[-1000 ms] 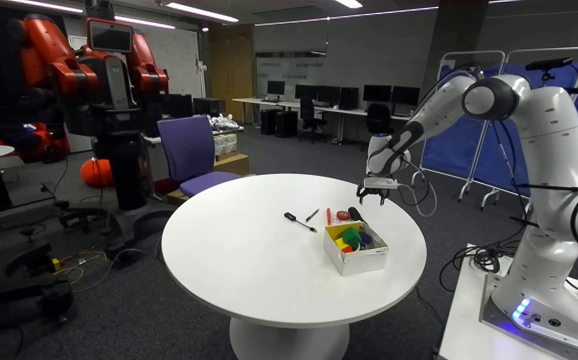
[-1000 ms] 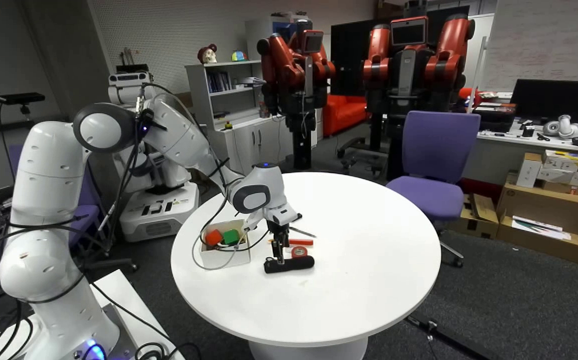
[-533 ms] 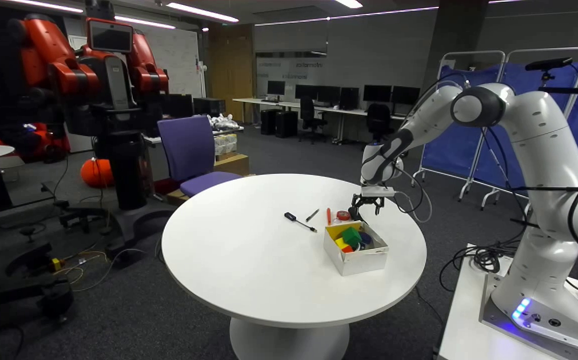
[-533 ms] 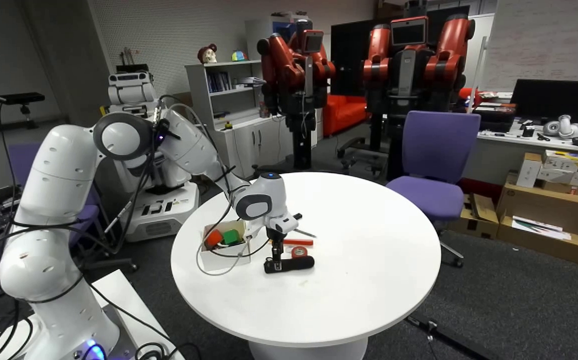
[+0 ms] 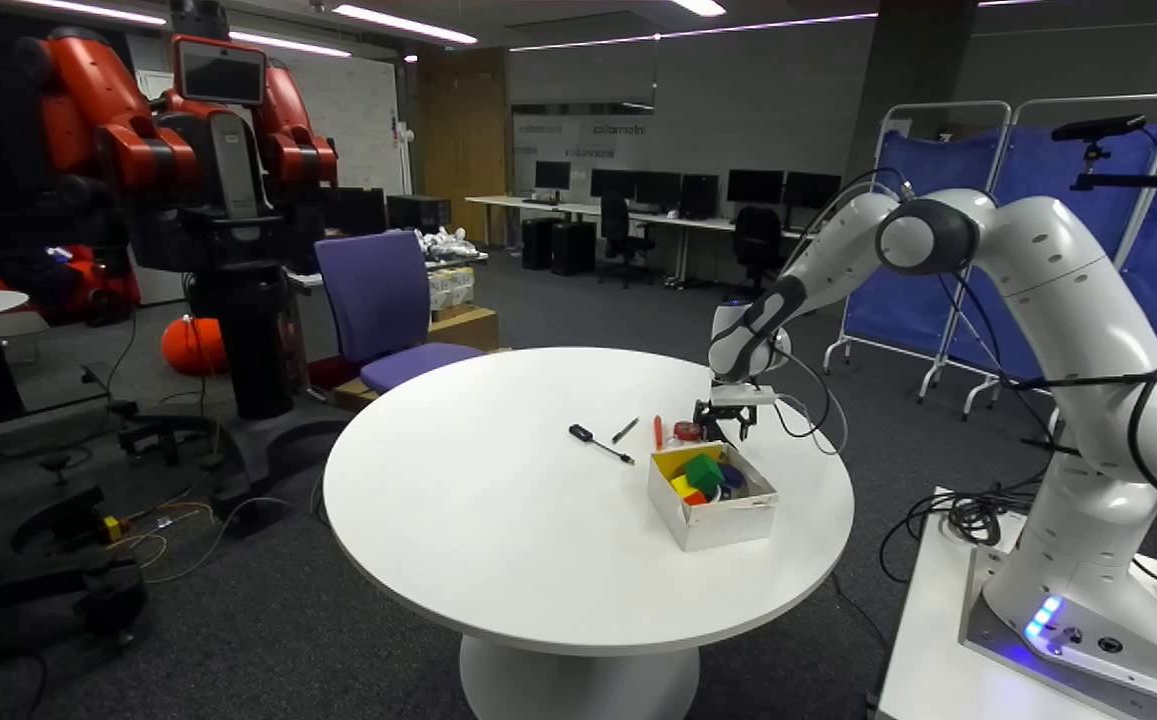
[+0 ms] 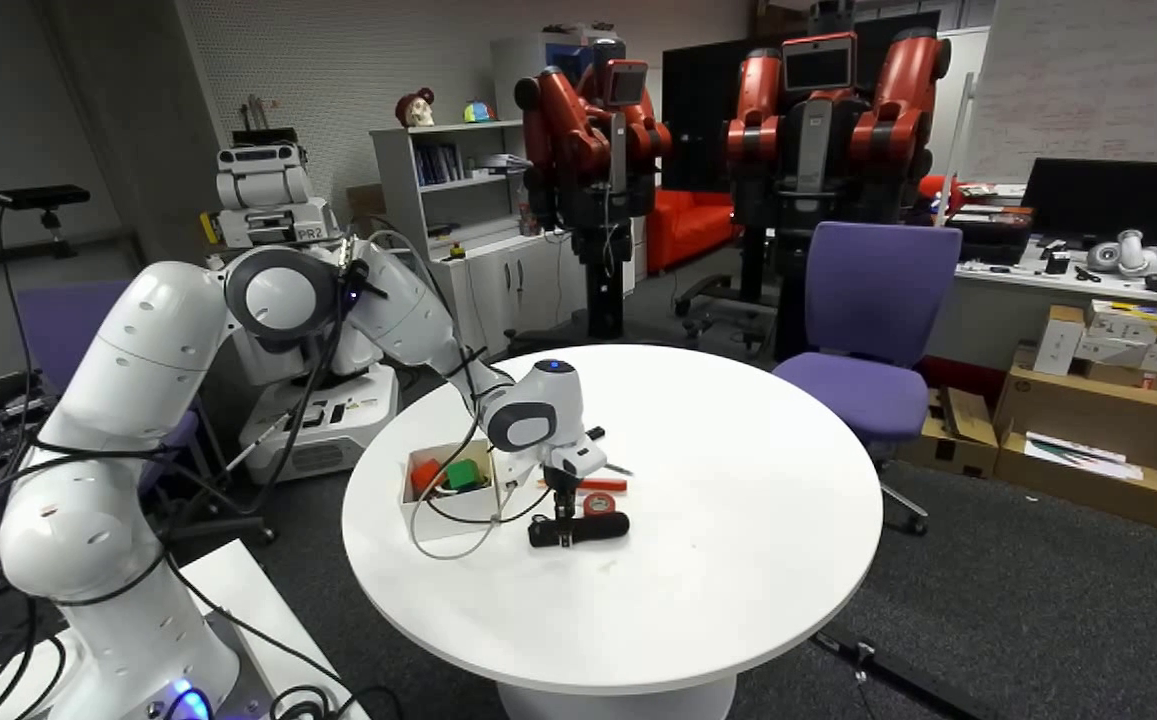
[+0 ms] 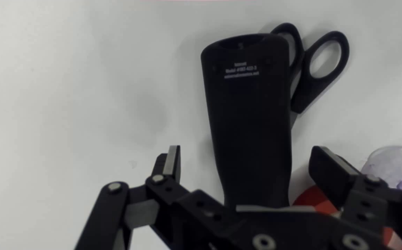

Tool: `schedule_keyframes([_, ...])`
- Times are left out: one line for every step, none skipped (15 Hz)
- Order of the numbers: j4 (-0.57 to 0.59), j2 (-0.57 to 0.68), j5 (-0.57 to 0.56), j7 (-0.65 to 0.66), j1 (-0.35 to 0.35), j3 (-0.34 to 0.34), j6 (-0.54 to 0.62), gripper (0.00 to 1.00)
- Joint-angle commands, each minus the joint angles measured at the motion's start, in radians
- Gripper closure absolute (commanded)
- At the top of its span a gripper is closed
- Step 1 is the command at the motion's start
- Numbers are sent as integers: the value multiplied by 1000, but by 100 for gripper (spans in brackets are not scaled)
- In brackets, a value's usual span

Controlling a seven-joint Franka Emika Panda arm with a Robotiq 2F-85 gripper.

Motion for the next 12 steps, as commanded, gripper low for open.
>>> schedule_keyframes([52,38,24,-17,12,-13,-22,0])
schedule_keyframes([58,42,24,-18,12,-13,-24,25])
schedule_keyframes([64,49,23,-19,13,-13,-26,26])
schedule_keyframes([66,51,25,-18,14,-13,-26,32])
schedule_keyframes([70,52,24,-19,14,-13,-31,40])
schedule_keyframes([73,51,23,-18,17,-14,-33,48])
schedule_keyframes([74,48,21,-16,21,-16,-35,56])
schedule_keyframes([74,43,17,-14,26,-18,-40,65])
schedule_keyframes([73,38,12,-7,34,-23,-43,70])
schedule_keyframes([64,27,7,-3,43,-28,-49,70])
schedule_keyframes([57,18,1,3,55,-33,-47,70])
schedule_keyframes([48,7,-8,8,69,-43,-51,70])
